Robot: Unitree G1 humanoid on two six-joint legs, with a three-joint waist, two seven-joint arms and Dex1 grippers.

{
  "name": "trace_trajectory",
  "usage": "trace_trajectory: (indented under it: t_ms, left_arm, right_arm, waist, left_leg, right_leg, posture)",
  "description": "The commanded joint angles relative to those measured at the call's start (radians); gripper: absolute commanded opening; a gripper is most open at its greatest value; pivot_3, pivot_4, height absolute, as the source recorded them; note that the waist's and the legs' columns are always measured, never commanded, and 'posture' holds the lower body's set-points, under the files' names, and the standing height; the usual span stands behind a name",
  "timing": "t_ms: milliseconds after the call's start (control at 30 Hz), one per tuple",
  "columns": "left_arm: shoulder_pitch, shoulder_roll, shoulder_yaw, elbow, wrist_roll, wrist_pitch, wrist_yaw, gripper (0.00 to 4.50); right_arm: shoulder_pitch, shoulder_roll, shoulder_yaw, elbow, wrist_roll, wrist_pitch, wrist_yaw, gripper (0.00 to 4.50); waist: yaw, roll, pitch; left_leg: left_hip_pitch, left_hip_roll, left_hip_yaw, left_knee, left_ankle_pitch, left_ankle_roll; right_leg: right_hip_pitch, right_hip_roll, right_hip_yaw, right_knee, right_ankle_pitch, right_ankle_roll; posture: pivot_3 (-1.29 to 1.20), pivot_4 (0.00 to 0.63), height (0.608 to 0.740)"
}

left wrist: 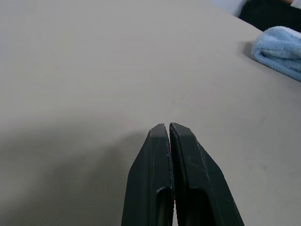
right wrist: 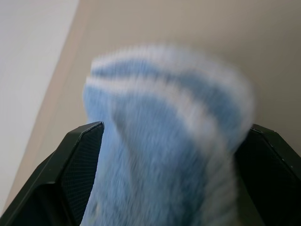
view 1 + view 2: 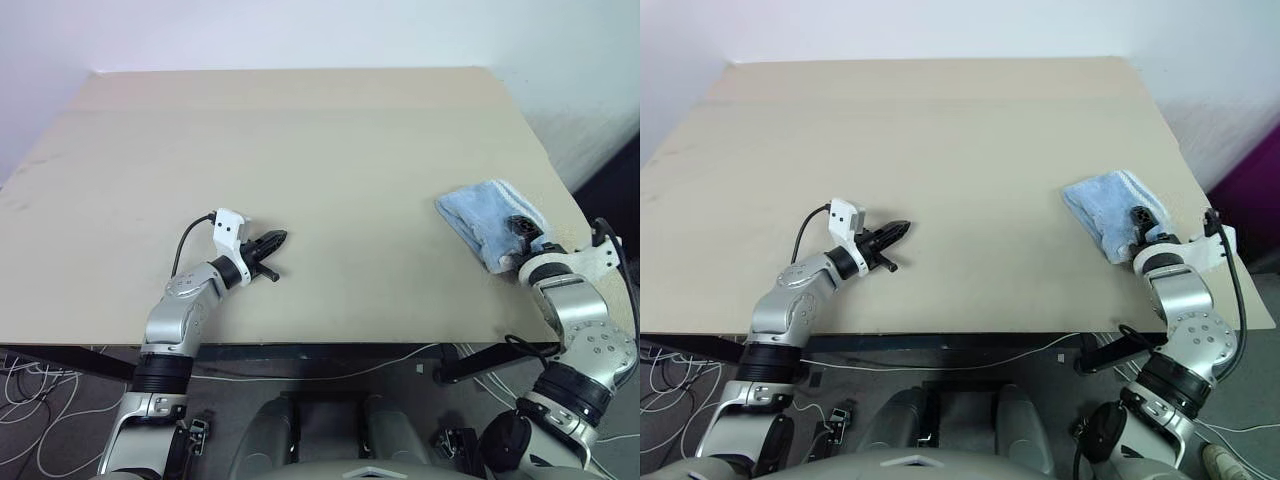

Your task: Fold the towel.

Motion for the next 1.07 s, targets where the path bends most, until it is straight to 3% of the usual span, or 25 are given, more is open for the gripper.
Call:
trace_trajectory:
  t_ms: [33,300,567,733,1067]
  left_arm:
    - [-0.043,0.013,0.038,0.055,0.032,-0.045,0.047,0.14]
    - [-0.092,0.052,0.123,0.173,0.069,-0.136,0.137,0.14]
    - [-0.015,0.072,0.15,0.049,0.047,-0.123,0.133,0.14]
    - [0.022,0.065,0.144,-0.007,0.049,-0.11,0.142,0.14]
    - [0.042,0.071,0.137,-0.066,0.056,-0.081,0.148,0.14]
  right_arm:
    - [0.02,-0.087,0.052,-0.093,-0.078,-0.057,0.08,4.44]
    - [0.072,-0.283,0.485,-0.221,-0.429,-0.169,0.443,4.44]
    - [0.011,-0.248,0.841,-0.146,-0.683,-0.302,0.681,4.44]
    - [-0.028,-0.194,0.915,-0.003,-0.795,-0.386,0.745,4.44]
    - [-0.043,-0.111,0.916,0.088,-0.878,-0.462,0.805,4.44]
  waist:
    - [0.0,0.0,0.0]
    - [-0.006,0.0,0.0]
    - [0.003,-0.001,0.0]
    - [0.005,-0.002,0.0]
    - [0.0,-0.001,0.0]
  left_leg:
    - [0.0,0.0,0.0,0.0,0.0,0.0]
    - [0.001,0.001,0.0,0.0,0.0,0.0]
    - [0.0,0.0,-0.001,0.001,0.0,0.0]
    - [0.0,0.0,-0.001,0.001,0.0,0.0]
    - [0.0,0.0,-0.001,0.0,0.0,0.0]
  right_leg:
    - [0.0,0.0,0.0,0.0,0.0,0.0]
    - [0.0,0.002,0.0,0.0,0.0,0.0]
    - [0.0,0.0,-0.001,0.0,0.0,0.0]
    - [0.0,-0.001,-0.001,-0.001,0.0,0.0]
    - [-0.001,-0.001,-0.001,0.0,0.0,0.0]
  posture:
    - [0.0,0.15,0.74]
    - [0.0,0.15,0.74]
    - [0.0,0.15,0.74]
    - [0.0,0.15,0.74]
    - [0.0,0.15,0.74]
